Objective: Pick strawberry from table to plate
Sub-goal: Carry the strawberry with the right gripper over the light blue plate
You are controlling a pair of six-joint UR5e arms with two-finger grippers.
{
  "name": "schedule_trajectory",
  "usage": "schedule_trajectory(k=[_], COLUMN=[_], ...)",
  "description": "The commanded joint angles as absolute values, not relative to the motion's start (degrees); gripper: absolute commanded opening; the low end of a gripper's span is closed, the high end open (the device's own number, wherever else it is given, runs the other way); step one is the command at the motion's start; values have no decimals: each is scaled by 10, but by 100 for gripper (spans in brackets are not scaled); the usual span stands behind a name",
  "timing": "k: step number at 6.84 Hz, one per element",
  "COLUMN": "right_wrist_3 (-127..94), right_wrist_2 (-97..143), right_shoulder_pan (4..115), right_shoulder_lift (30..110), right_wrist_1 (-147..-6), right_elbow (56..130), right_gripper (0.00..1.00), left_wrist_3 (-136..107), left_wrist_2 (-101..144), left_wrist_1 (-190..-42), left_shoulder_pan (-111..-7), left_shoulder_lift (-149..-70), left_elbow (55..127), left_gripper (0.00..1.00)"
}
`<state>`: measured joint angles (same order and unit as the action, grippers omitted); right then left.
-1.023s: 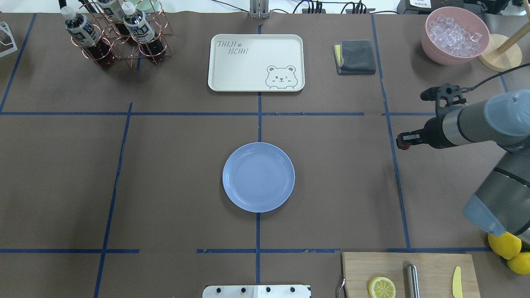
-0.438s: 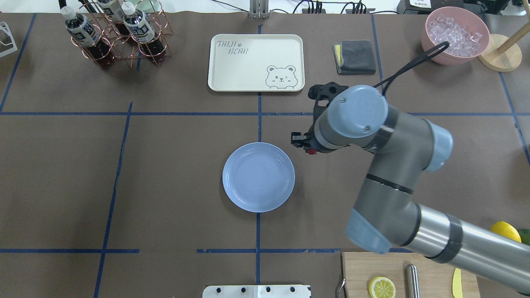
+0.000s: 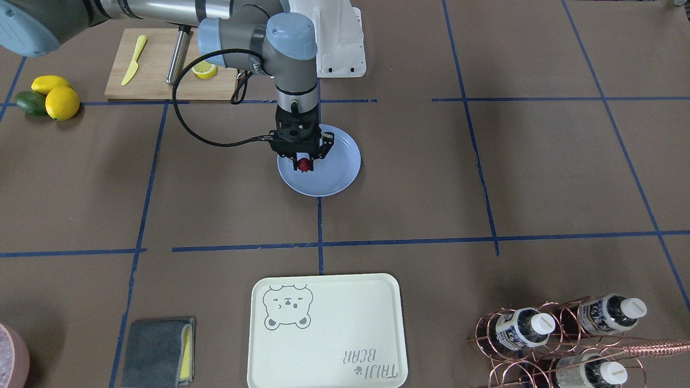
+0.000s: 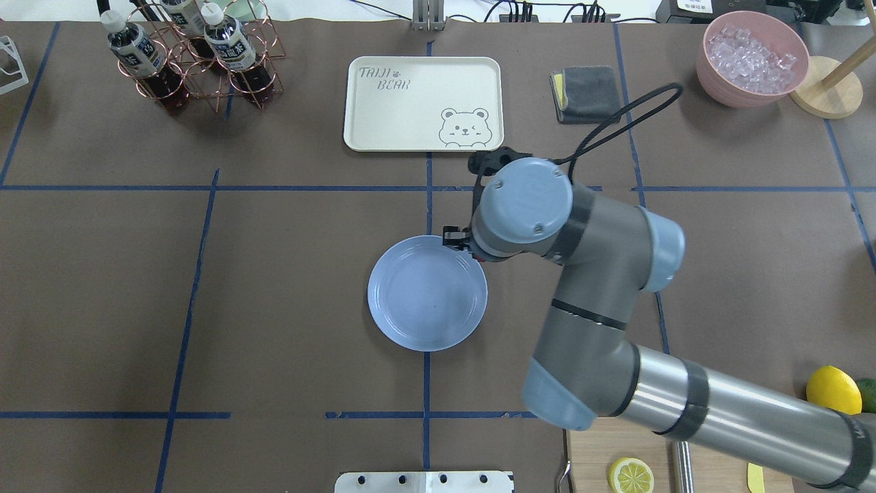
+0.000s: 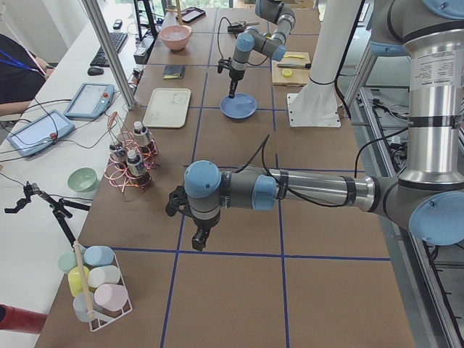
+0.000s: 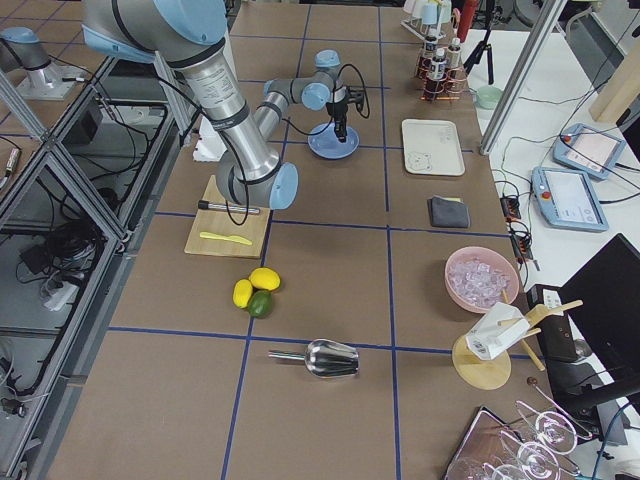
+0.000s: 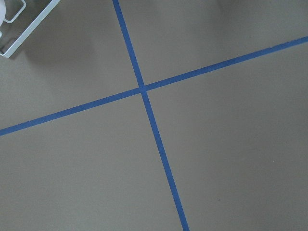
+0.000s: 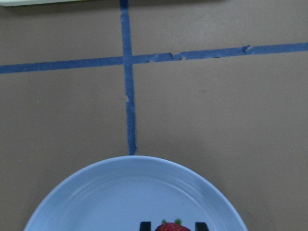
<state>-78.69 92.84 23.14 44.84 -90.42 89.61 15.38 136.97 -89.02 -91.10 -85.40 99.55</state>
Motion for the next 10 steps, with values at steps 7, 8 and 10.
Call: schedule_trajectory(k=[7,8,10], right_wrist_3=[-799,-794,-769], right_wrist_2=[904,894,915], right_shoulder_pan=[192,193,230], right_shoulder_lift=[432,430,444], right_wrist_1=[-906,-906,-910], right_elbow=[856,865,918], right_gripper=[59,100,100], left_wrist_3=[154,154,154], left_wrist_2=[1370,1370,1369], left_wrist_1=[-890,-890,-890], left_shoulder_pan=[-911,-911,-911], left_shoulder_lift=[-855,-855,-855], left_elbow=[995,995,992], left_gripper=[100,100,100])
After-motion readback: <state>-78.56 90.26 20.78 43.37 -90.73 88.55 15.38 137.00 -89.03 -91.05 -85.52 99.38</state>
